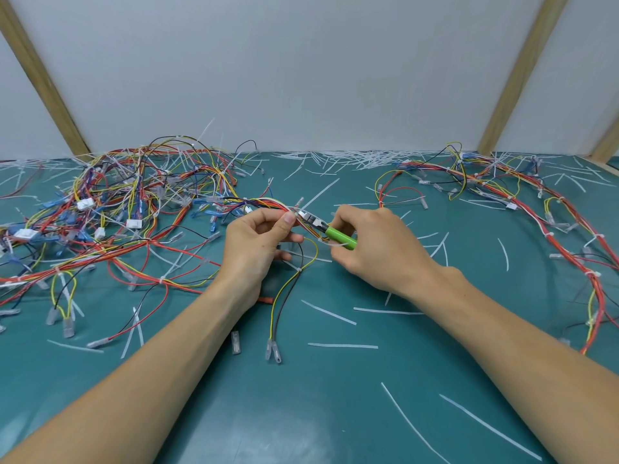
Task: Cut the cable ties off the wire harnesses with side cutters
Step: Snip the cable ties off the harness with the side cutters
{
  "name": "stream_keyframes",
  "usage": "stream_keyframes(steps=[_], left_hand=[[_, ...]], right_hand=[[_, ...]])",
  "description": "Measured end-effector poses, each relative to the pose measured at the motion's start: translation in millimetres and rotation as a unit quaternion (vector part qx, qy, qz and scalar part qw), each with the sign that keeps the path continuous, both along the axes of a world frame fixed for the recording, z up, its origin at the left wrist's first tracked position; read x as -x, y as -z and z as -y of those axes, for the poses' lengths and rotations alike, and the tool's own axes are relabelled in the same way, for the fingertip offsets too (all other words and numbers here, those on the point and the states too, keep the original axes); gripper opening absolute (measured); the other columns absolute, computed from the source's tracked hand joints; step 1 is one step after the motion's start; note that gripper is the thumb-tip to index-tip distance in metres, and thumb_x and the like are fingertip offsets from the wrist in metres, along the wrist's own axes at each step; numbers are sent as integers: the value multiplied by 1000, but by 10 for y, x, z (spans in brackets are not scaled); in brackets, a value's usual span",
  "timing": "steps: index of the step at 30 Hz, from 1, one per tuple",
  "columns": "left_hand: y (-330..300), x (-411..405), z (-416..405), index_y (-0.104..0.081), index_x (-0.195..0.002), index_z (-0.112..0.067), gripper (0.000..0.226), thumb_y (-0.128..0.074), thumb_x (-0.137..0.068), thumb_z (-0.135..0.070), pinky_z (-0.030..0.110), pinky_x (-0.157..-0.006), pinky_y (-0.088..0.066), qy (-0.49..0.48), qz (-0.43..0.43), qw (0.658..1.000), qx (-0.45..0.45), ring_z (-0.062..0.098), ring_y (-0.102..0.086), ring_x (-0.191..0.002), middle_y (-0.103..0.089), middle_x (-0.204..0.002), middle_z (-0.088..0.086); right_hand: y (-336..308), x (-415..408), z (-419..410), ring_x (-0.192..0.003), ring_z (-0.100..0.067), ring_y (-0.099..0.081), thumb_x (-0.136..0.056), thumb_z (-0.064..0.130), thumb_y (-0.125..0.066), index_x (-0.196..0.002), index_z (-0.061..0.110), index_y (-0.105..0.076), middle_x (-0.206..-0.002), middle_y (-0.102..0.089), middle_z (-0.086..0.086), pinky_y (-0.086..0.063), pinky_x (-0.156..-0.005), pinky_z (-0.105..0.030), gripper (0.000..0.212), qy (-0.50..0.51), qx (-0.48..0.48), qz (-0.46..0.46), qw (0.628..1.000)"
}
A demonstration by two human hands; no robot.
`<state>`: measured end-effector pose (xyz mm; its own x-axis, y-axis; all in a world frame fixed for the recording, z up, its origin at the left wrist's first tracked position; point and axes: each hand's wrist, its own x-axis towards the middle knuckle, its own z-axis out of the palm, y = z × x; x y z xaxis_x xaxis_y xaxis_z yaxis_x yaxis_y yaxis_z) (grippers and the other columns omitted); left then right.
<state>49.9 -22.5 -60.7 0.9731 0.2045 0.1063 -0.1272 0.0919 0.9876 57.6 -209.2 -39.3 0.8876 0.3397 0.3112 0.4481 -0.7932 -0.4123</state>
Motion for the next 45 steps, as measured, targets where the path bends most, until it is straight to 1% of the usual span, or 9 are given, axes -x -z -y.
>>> stream_keyframes(steps=[7,11,17,28,31,33,37,40,45], left_hand=[[-4,2,-4,-67,-92,-7,8,-68,-94,-14,23,-49,-51,0,-3,1000,-4,11,-70,-65,-73,-77,0],[-7,1,-4,-67,-92,-7,7,-68,-94,-14,24,-50,-51,0,-4,1000,-7,11,-70,-66,-73,-77,0],[-7,-2,-4,-67,-93,-6,8,-68,-94,-14,23,-49,-51,-1,-6,1000,-10,10,-70,-65,-72,-77,2],[-11,3,-6,-67,-90,-8,8,-68,-94,-15,22,-49,-51,5,-4,1000,-15,10,-69,-65,-71,-75,0],[-28,6,-2,-66,-90,-10,8,-67,-95,-16,22,-50,-51,7,-6,1000,-13,10,-69,-66,-72,-74,-5],[-38,11,2,-66,-89,-11,8,-66,-95,-16,22,-50,-51,6,-8,1000,-10,10,-69,-66,-72,-74,-7],[-45,20,6,-66,-89,-11,8,-66,-96,-16,23,-50,-50,6,-11,1000,-5,10,-70,-66,-73,-75,-6],[-49,26,4,-65,-89,-12,9,-65,-96,-17,23,-51,-50,11,-11,1000,1,10,-70,-66,-74,-77,-7],[-51,28,1,-64,-90,-13,10,-64,-97,-20,24,-52,-50,23,-15,1000,6,12,-70,-65,-77,-87,-2]], right_hand=[[-9,5,-8,-87,-25,-59,-86,27,-69,-93,27,-64,-89,-73,7,-51,-78,-40,9,2,-3,-2,1000],[-11,5,-8,-82,-23,-56,-87,30,-71,-91,28,-63,-89,-73,9,-51,-76,-39,9,-2,-15,-10,1000],[-6,3,-11,-91,-25,-61,-88,32,-71,-89,29,-61,-88,-72,9,-53,-81,-42,10,-3,-18,-14,1000],[37,-22,-17,-90,-23,-62,-87,35,-73,-85,31,-59,-84,-71,11,-53,-80,-42,15,9,-37,-5,999],[58,-43,-14,-85,-21,-62,-86,36,-75,-85,32,-59,-81,-71,10,-54,-78,-41,17,25,-62,5,998],[60,-64,-4,-83,-18,-63,-85,33,-77,-84,31,-60,-79,-70,11,-54,-78,-40,17,43,-97,6,994],[50,-120,40,-88,-18,-68,-83,24,-75,-87,25,-71,-81,-73,11,-54,-84,-41,5,62,-170,-12,983],[57,-128,56,-87,-18,-68,-83,23,-73,-90,25,-75,-80,-73,11,-55,-83,-40,8,67,-187,-18,980],[80,-130,49,-88,-18,-68,-83,26,-76,-90,26,-76,-81,-73,12,-55,-82,-40,7,65,-186,-22,980]])
